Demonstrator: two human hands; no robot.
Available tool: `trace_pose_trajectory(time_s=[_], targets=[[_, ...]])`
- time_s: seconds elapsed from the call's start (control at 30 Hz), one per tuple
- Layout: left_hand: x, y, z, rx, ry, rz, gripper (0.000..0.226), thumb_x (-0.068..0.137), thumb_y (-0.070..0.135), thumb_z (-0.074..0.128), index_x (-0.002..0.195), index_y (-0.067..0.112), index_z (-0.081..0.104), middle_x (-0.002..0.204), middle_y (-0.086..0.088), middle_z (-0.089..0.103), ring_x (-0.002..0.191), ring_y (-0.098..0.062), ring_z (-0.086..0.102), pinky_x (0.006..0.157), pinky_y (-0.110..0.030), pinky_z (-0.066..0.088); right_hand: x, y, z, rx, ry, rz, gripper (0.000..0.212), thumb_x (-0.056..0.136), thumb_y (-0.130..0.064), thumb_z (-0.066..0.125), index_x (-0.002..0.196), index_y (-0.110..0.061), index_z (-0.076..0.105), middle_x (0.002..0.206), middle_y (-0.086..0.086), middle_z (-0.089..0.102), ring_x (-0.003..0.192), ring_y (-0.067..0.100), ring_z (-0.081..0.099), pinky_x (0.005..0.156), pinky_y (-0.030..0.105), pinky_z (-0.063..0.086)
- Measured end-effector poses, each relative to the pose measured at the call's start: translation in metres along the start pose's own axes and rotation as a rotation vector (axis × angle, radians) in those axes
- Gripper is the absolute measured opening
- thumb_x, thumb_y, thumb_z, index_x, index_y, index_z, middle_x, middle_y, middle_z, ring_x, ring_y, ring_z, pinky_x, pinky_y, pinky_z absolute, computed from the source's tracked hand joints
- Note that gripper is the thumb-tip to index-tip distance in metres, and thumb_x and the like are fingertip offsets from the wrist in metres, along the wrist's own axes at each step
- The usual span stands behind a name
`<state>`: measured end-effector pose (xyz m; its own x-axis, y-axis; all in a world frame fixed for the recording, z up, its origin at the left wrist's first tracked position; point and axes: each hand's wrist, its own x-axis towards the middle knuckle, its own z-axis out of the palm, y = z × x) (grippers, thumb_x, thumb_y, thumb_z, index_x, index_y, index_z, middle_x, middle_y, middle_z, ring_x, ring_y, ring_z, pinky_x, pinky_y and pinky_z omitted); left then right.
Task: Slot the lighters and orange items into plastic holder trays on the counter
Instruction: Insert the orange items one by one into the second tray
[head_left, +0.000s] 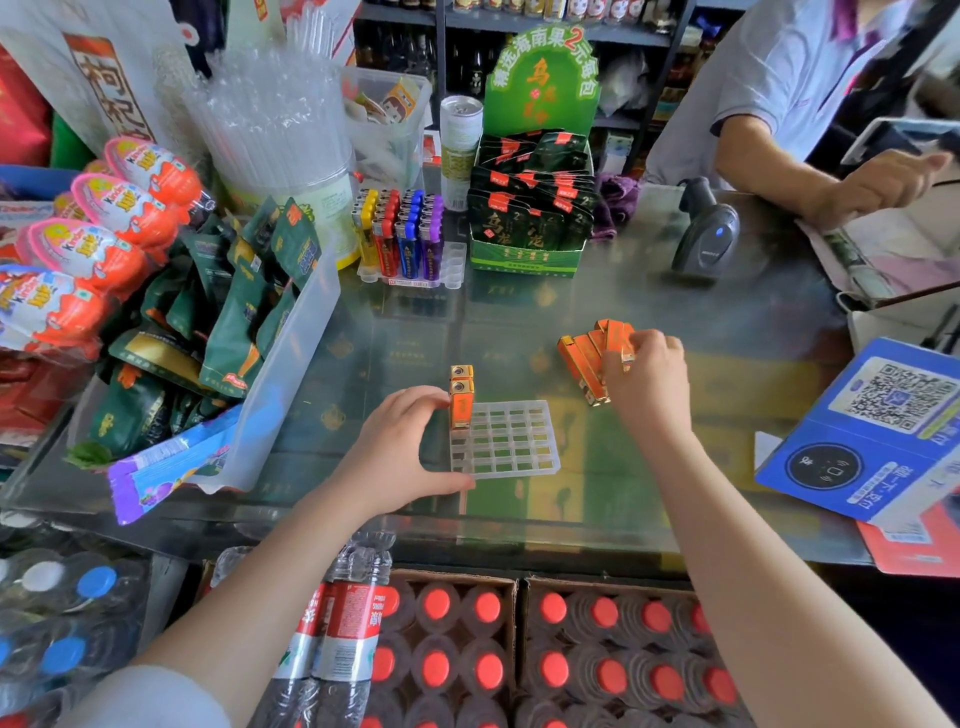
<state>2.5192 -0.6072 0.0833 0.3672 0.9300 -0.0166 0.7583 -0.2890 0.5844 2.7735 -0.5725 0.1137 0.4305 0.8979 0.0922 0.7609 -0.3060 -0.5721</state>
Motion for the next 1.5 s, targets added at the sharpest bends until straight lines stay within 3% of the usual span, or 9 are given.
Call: trace_pose_trajectory(time_s=[0.2,0.33,0.5,0.63,0.87,1.07,1.23,1.37,1.5], targets=[[0.003,0.003,0.002,0.023,0.017,-0.003,0.082,0.06,0.058,0.071,0.128,0.024,0.041,0.137,0.009,0.037,0.125,-0.008,0.028,0.104,-0.03,0.021,0.012,-0.006,0.012,-0.158,-0.065,-0.09,0.024,0.089,-0.015,0.048,0.105,0.003,0.052,0.111,0.024,0.054,0.101,0.039,0.051,0.084,0.04,0.04],[0.003,0.003,0.001,0.012,0.023,-0.002,0.083,0.059,0.058,0.071,0.128,0.023,0.042,0.136,0.009,0.038,0.125,-0.008,0.028,0.105,-0.031,0.022,0.011,-0.013,0.016,-0.117,-0.087,-0.181,0.024,0.086,-0.022,0.055,0.099,-0.002,0.059,0.1,0.017,0.059,0.09,0.032,0.054,0.068,0.031,0.034],[0.0,0.001,0.0,-0.012,0.025,0.019,0.081,0.059,0.055,0.074,0.127,0.023,0.043,0.135,0.008,0.039,0.124,-0.006,0.029,0.103,-0.024,0.02,-0.013,-0.026,0.006,0.394,-0.114,-0.254,0.011,0.078,-0.018,0.066,0.089,-0.019,0.062,0.068,-0.006,0.056,0.058,0.002,0.047,0.054,0.01,0.035],[-0.004,-0.003,-0.003,-0.02,-0.001,0.024,0.082,0.059,0.056,0.073,0.127,0.022,0.044,0.135,0.009,0.038,0.123,-0.004,0.031,0.103,-0.022,0.023,-0.044,-0.033,0.003,0.889,-0.44,-0.297,0.014,0.077,-0.011,0.06,0.085,-0.023,0.061,0.072,0.007,0.06,0.064,0.022,0.052,0.062,0.038,0.048],[-0.019,-0.014,-0.01,-0.055,0.02,0.011,0.081,0.056,0.059,0.072,0.125,0.026,0.045,0.131,0.014,0.039,0.117,0.002,0.032,0.1,-0.022,0.029,-0.063,-0.042,0.022,0.653,-0.523,-0.473,0.026,0.078,0.002,0.056,0.087,-0.022,0.058,0.079,0.0,0.065,0.069,0.033,0.057,0.066,0.042,0.048],[-0.021,-0.018,-0.009,-0.079,0.031,0.033,0.079,0.057,0.056,0.073,0.125,0.026,0.044,0.132,0.013,0.04,0.116,0.004,0.031,0.098,-0.018,0.025,-0.067,-0.05,0.032,0.569,-0.441,-0.493,0.014,0.086,-0.007,0.057,0.095,-0.016,0.061,0.088,-0.016,0.065,0.076,-0.001,0.061,0.071,0.016,0.049],[-0.021,-0.019,-0.009,-0.071,0.047,0.046,0.08,0.056,0.06,0.07,0.124,0.026,0.045,0.131,0.012,0.042,0.115,0.003,0.033,0.098,-0.019,0.026,-0.068,-0.057,0.032,0.712,-0.454,-0.211,0.024,0.083,-0.011,0.056,0.089,-0.034,0.059,0.074,-0.016,0.066,0.071,0.002,0.063,0.065,0.017,0.052],[-0.021,-0.019,-0.008,-0.077,0.034,0.032,0.082,0.056,0.061,0.069,0.125,0.025,0.045,0.133,0.011,0.041,0.119,-0.002,0.034,0.101,-0.023,0.028,-0.063,-0.061,0.033,0.652,-0.401,0.127,0.018,0.082,-0.012,0.055,0.079,-0.029,0.059,0.067,-0.009,0.058,0.057,0.005,0.051,0.051,0.018,0.039],[-0.02,-0.02,-0.008,-0.069,0.037,0.038,0.081,0.056,0.059,0.07,0.125,0.024,0.045,0.132,0.009,0.042,0.12,-0.004,0.035,0.101,-0.026,0.03,-0.06,-0.067,0.028,0.863,-0.542,0.286,0.012,0.08,-0.004,0.058,0.076,-0.016,0.057,0.069,0.005,0.059,0.044,0.006,0.042,0.045,0.019,0.037]])
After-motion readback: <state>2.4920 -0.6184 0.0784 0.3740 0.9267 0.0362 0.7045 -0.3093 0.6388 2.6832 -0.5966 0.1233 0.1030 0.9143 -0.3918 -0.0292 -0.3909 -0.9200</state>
